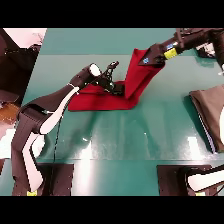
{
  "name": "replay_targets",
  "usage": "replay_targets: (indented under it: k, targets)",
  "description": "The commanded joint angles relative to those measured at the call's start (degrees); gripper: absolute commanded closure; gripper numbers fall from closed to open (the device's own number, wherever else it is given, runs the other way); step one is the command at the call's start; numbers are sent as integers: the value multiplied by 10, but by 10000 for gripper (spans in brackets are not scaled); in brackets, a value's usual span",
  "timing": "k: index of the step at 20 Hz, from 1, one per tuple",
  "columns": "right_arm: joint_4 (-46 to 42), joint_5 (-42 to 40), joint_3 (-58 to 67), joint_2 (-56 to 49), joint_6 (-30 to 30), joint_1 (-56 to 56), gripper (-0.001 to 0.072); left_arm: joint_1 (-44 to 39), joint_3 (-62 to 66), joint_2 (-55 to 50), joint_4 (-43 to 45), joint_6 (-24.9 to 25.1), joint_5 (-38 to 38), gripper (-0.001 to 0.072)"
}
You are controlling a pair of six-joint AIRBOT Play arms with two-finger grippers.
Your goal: Fold the shirts.
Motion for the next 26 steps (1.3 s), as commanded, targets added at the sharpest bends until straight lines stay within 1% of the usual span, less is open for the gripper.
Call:
replay_targets:
  k: [1, 3, 5, 8, 11, 13, 15, 17, 18, 19, 21, 22, 23, 25, 26]
  targets:
    - [0, -33, -8, -5, -28, 37, 698, 21, 6, 9, 8, 2, -31, 684]
    - [0, -57, -8, -5, -33, 52, 697, 40, 9, 37, 38, 2, -34, 684]
    - [1, -82, -8, -5, -50, 69, 697, 65, 9, 73, 76, 8, -44, 684]
    - [14, -122, -6, -15, -68, 110, 696, 121, 9, 132, 120, 17, -76, 683]
    - [47, -154, 33, -75, -98, 162, 693, 191, 9, 189, 128, 25, -100, 683]
    - [58, -226, 38, -121, -112, 201, 683, 235, 9, 224, 128, 26, -119, 683]
    - [75, -275, 35, -165, -160, 240, 411, 273, 9, 254, 128, 26, -132, 683]
    - [147, -321, 35, -195, -224, 268, 206, 301, 9, 278, 128, 26, -138, 683]
    - [175, -341, 35, -199, -244, 275, 188, 311, 9, 287, 127, 26, -141, 683]
    - [188, -348, 35, -195, -248, 275, 188, 319, 9, 292, 127, 26, -144, 682]
    - [160, -319, 34, -170, -246, 258, 193, 325, 9, 298, 127, 26, -153, 683]
    - [132, -289, 31, -153, -229, 241, 215, 325, 9, 299, 126, 26, -160, 683]
    - [111, -271, 9, -130, -202, 222, 269, 325, 9, 299, 125, 26, -167, 683]
    - [59, -233, -61, -76, -170, 174, 273, 325, 9, 299, 124, 26, -178, 682]
    - [25, -218, -100, -53, -144, 148, 273, 325, 9, 299, 124, 26, -182, 683]
